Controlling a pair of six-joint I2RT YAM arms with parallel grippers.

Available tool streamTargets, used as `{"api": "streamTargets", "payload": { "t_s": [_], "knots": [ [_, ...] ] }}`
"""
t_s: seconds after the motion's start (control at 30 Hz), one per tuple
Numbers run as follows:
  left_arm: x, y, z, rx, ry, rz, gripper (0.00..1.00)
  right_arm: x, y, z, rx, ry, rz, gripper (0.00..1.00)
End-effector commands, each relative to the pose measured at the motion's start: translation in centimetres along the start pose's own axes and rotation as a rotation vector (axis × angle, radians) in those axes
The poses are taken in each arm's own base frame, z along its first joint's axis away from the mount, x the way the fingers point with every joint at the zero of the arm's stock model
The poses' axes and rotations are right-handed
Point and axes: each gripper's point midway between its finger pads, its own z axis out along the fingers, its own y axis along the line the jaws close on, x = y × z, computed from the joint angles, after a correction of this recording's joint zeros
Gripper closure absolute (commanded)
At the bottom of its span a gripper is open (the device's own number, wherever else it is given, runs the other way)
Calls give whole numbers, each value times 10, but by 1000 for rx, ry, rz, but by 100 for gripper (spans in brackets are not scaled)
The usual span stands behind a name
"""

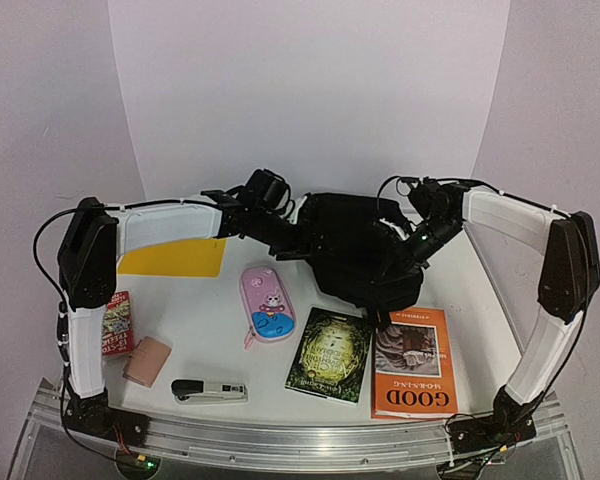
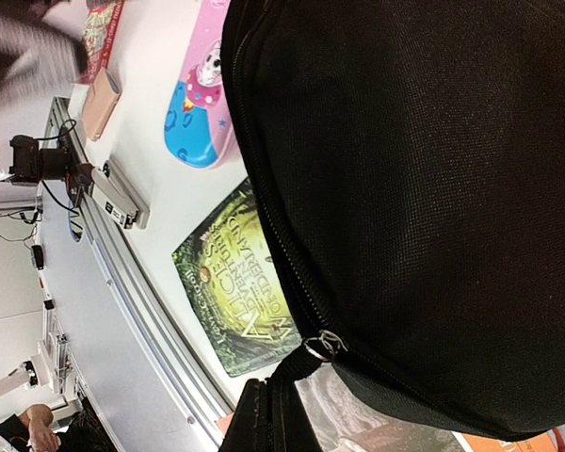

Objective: Pack the student bag
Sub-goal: Unzip the student bag at the center of the board.

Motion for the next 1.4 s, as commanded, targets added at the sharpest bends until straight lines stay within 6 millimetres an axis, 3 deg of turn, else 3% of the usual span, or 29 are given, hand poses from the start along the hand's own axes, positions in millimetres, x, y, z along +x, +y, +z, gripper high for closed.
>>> {"api": "streamTargets", "payload": {
  "t_s": [0.0, 0.17, 0.5, 0.57, 0.73, 0.8, 0.97, 1.13, 1.37],
  "knots": [
    [9, -10, 4, 7, 22, -10, 13, -20, 25, -6, -46, -45, -41, 100],
    [13, -20, 23, 47, 35, -70, 10, -27, 38, -2, -54, -48, -71, 100],
    [20, -18, 38, 75, 70, -105, 33, -25, 40, -1, -43, -45, -87, 100],
    [19, -22, 27, 75, 42, -43, 33, -23, 39, 0, -43, -40, -85, 100],
    [10, -25, -17, -25, -51, 176, 15, -18, 38, 2, -42, -30, -86, 100],
    [11, -25, -25, -50, -44, 266, 13, -18, 38, 2, -43, -29, -86, 100],
    [20, -22, -29, -37, -106, 515, 10, -17, 39, 2, -49, -28, -83, 100],
    [23, -33, -32, 10, -183, 836, 8, -16, 39, 2, -51, -28, -82, 100],
    [29, -45, -8, -14, -156, 1150, 9, -15, 40, 6, -74, -19, -70, 100]
  ]
}}
